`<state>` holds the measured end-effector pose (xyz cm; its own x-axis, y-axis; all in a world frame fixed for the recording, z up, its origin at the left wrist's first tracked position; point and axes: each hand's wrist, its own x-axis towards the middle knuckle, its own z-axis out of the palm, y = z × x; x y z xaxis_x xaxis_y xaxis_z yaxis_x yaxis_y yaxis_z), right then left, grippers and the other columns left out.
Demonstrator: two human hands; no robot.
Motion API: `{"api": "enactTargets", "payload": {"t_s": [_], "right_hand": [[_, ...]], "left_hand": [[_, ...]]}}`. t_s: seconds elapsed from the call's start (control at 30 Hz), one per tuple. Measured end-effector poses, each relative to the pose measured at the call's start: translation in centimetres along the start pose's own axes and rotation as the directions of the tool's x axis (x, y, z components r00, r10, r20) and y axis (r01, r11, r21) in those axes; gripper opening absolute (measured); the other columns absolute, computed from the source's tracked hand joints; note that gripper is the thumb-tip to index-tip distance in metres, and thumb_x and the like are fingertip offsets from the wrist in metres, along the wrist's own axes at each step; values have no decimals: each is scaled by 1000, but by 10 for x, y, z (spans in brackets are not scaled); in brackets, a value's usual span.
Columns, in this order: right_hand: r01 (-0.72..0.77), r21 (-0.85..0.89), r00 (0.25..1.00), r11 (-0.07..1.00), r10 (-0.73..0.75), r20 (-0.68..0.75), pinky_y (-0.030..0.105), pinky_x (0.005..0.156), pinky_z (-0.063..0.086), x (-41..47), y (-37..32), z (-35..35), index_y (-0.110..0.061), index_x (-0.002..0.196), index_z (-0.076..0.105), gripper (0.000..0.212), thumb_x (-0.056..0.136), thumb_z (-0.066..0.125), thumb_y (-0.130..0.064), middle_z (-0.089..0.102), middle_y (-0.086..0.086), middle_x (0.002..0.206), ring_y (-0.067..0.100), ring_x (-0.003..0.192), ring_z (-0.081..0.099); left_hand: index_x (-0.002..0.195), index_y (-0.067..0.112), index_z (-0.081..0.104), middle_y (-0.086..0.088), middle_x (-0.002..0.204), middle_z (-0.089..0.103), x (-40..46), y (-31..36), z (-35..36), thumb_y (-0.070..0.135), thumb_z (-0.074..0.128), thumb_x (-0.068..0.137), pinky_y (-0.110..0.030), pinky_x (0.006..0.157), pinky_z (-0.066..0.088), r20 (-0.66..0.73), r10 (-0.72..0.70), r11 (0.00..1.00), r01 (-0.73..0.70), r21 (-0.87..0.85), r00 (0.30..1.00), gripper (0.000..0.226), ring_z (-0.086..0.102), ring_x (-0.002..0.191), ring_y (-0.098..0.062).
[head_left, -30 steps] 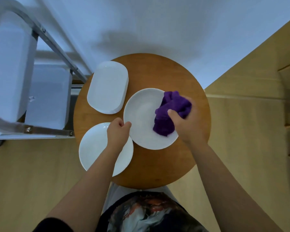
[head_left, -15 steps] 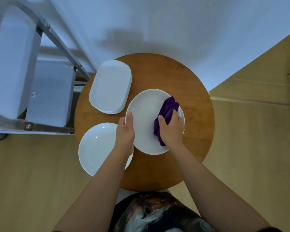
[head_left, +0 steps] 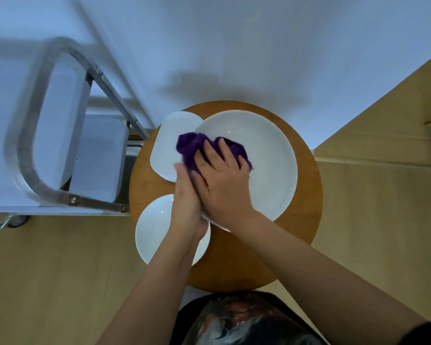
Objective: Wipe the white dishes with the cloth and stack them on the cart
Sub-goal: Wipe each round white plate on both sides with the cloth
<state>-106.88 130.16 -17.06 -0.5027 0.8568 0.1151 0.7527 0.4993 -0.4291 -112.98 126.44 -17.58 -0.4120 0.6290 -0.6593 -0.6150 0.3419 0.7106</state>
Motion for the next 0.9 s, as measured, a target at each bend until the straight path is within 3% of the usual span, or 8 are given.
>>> {"api": "enactTargets", "payload": {"t_s": [0.13, 0.27, 0.43, 0.57, 0.67, 0.73, 0.8, 0.9], "right_hand": [[166, 95, 984, 982, -171, 46, 51, 110, 26, -16, -20, -18, -17, 129, 57, 43, 95, 31, -27, 52, 1, 137, 26, 135, 37], [302, 143, 950, 942, -310, 33, 53, 104, 32, -27, -21, -42, -12, 115, 67, 31, 88, 55, -17, 62, 4, 125, 29, 127, 48], [413, 100, 854, 905, -423, 302, 47, 109, 21, -49, -3, -72, -20, 119, 65, 32, 90, 52, -24, 59, -3, 130, 23, 132, 43], [584, -177, 794, 792, -512, 330, 52, 98, 39, -72, 23, -92, -26, 105, 71, 37, 70, 82, -23, 67, -6, 117, 26, 118, 57], [482, -275, 872, 832, -424, 245, 49, 99, 39, -69, 26, -102, -25, 101, 71, 24, 78, 75, -26, 67, -2, 114, 29, 116, 57], [121, -51, 992, 991, -123, -33, 29, 89, 40, -55, 20, -116, -28, 88, 64, 17, 93, 49, -32, 67, -3, 94, 18, 97, 60], [-209, 365, 924, 907, 305, -231, 15, 63, 40, -46, 10, -135, -35, 75, 49, 26, 96, 34, -37, 57, -12, 74, 4, 73, 55], [-246, 462, 902, 852, 376, -213, 11, 54, 42, -62, -19, -141, -36, 78, 49, 24, 95, 35, -43, 57, -14, 70, -2, 71, 56]], "left_hand": [[95, 27, 75, -1, 98, 75, -11, 29, -10, 66, 41, 88, -32, 75, 57, 35, 71, 987, -66, -147, 997, 53, 71, 92, -18], [117, 15, 63, -10, 108, 72, -19, 47, -20, 73, 41, 82, -46, 92, 53, 19, -9, 986, 12, -163, 1000, 71, 69, 99, -29], [128, 18, 54, -18, 120, 64, -34, 62, -34, 78, 38, 76, -55, 94, 49, 145, -135, 982, 152, -115, 980, 81, 61, 108, -40], [138, 29, 45, -11, 139, 52, -45, 66, -49, 79, 39, 59, -57, 103, 40, 166, -140, 990, 135, 39, 976, 94, 51, 123, -38], [135, 36, 45, -8, 134, 56, -53, 64, -52, 78, 38, 66, -58, 97, 45, 144, -147, 986, 133, 103, 979, 81, 55, 118, -37], [130, 41, 48, -4, 125, 61, -60, 63, -49, 79, 35, 75, -57, 92, 49, 121, -141, 980, 121, 157, 983, 68, 58, 111, -35], [126, 43, 50, -2, 122, 62, -65, 65, -46, 79, 34, 79, -56, 93, 49, 92, -99, 970, 76, 230, 991, 61, 58, 110, -32], [124, 41, 52, -4, 122, 63, -71, 70, -43, 77, 36, 79, -56, 93, 49, 176, -72, 978, 35, 206, 982, 60, 59, 110, -32]]}}
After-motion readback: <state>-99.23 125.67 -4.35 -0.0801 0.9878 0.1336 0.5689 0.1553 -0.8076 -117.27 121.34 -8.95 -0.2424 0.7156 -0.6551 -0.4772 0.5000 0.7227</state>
